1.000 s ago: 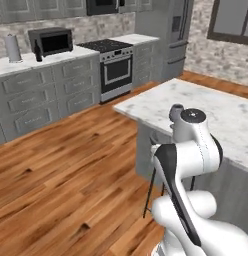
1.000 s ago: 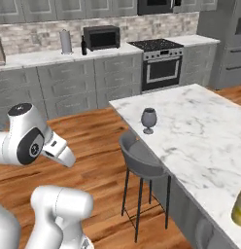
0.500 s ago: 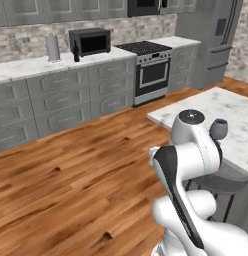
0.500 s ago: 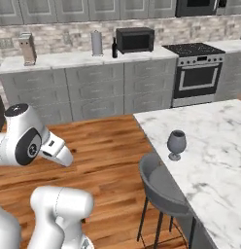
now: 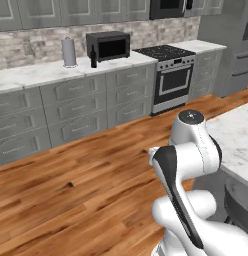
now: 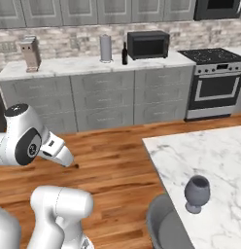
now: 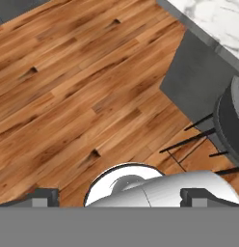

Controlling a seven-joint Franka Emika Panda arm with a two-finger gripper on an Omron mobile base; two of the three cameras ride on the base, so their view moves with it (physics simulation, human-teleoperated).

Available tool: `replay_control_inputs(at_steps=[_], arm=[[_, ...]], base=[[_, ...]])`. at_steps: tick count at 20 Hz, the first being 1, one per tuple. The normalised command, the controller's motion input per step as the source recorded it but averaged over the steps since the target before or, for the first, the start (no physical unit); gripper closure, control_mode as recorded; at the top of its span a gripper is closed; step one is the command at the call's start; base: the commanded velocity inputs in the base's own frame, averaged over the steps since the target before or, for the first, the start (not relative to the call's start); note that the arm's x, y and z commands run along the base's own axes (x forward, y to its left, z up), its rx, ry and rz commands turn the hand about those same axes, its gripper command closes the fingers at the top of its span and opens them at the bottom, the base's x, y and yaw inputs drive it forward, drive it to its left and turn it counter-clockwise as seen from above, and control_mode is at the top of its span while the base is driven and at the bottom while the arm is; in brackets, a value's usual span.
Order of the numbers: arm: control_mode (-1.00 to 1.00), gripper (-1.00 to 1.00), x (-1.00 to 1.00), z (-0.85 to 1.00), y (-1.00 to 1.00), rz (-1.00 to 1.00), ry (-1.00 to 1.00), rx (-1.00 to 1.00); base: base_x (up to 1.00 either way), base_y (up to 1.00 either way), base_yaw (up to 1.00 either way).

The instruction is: There is a wine glass and glass cup on the dining counter. Place the wine bottle next to the wine glass and the juice bottle next to the glass cup.

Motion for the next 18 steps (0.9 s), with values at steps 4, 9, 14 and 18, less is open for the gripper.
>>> replay_control_inputs(at_steps=[4, 9, 14, 18], arm=[[1.0, -1.0, 0.0, 0.0, 0.0, 0.0, 0.0, 0.0], [1.0, -1.0, 0.0, 0.0, 0.0, 0.0, 0.0, 0.0], [1.0, -1.0, 0.0, 0.0, 0.0, 0.0, 0.0, 0.0], [1.0, -1.0, 0.0, 0.0, 0.0, 0.0, 0.0, 0.0]], base=[[0.94, 0.0, 0.14], [0.94, 0.0, 0.12], [0.94, -0.01, 0.06], [0.94, -0.11, 0.03]])
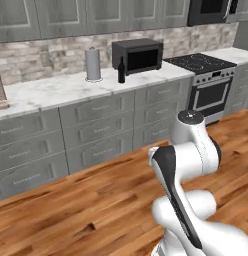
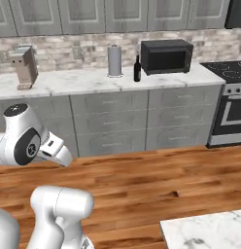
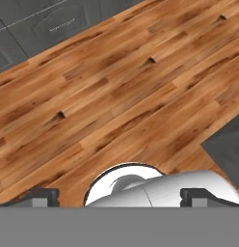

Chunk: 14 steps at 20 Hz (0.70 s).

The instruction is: There is a wine glass and glass cup on the dining counter. Place the wine bottle next to the wine glass and the juice bottle next to the glass cup.

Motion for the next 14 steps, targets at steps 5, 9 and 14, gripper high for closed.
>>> replay_control_inputs(at_steps=[5, 9, 14], arm=[[1.0, -1.0, 0.0, 0.0, 0.0, 0.0, 0.0, 0.0], [1.0, -1.0, 0.0, 0.0, 0.0, 0.0, 0.0, 0.0], [1.0, -1.0, 0.0, 0.0, 0.0, 0.0, 0.0, 0.0]], base=[[0.94, -0.12, 0.05], [0.94, -0.15, 0.07], [0.93, -0.21, 0.06]])
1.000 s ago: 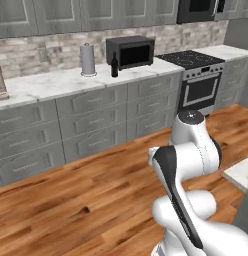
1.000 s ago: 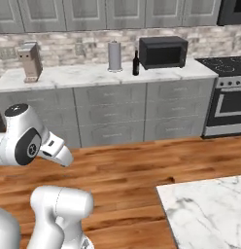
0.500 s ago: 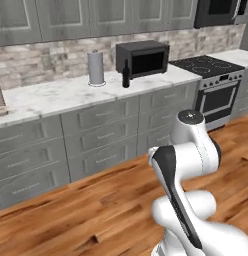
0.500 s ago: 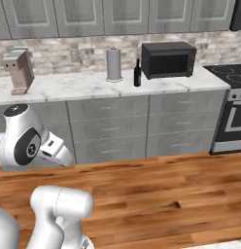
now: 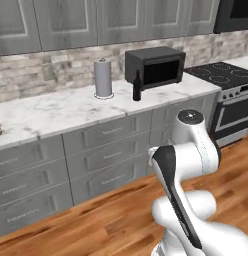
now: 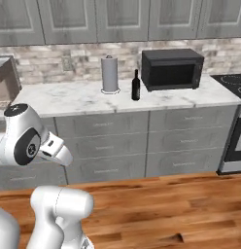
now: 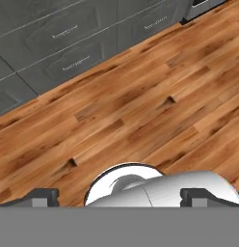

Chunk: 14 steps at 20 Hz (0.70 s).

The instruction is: There is a wine glass and glass cup on the dining counter. Place the wine bottle next to the wine glass and the juice bottle next to the glass cup.

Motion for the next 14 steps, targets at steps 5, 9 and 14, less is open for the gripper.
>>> replay_control_inputs(at_steps=[5, 9, 14], arm=[[1.0, -1.0, 0.0, 0.0, 0.0, 0.0, 0.0, 0.0], [1.0, -1.0, 0.0, 0.0, 0.0, 0.0, 0.0, 0.0], [1.0, -1.0, 0.0, 0.0, 0.0, 0.0, 0.0, 0.0]], base=[[0.88, -0.23, 0.11], [0.77, -0.25, 0.24], [0.74, -0.28, 0.22]])
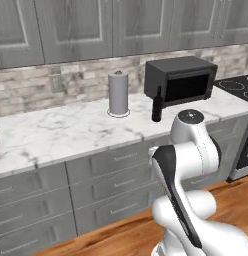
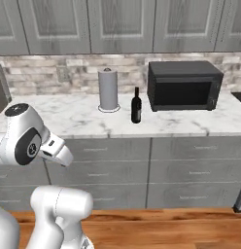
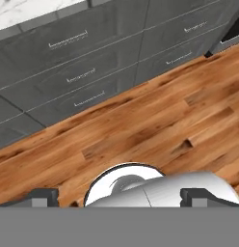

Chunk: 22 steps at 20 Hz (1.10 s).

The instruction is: There is a wine glass and glass cup on the dining counter. Place the wine bottle next to the wine glass and the juice bottle next to the glass cup.

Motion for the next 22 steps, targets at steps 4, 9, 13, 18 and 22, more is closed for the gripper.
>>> replay_control_inputs(at_steps=[4, 9, 13, 18, 22], arm=[[1.0, -1.0, 0.0, 0.0, 0.0, 0.0, 0.0, 0.0], [1.0, -1.0, 0.0, 0.0, 0.0, 0.0, 0.0, 0.0], [1.0, -1.0, 0.0, 0.0, 0.0, 0.0, 0.0, 0.0], [1.0, -1.0, 0.0, 0.0, 0.0, 0.0, 0.0, 0.0], [1.0, -1.0, 0.0, 0.0, 0.0, 0.0, 0.0, 0.0]], base=[[0.48, -0.38, 0.28], [0.36, -0.42, 0.29], [0.33, -0.39, 0.34], [0.57, -0.35, 0.21], [0.51, -0.45, 0.08]])
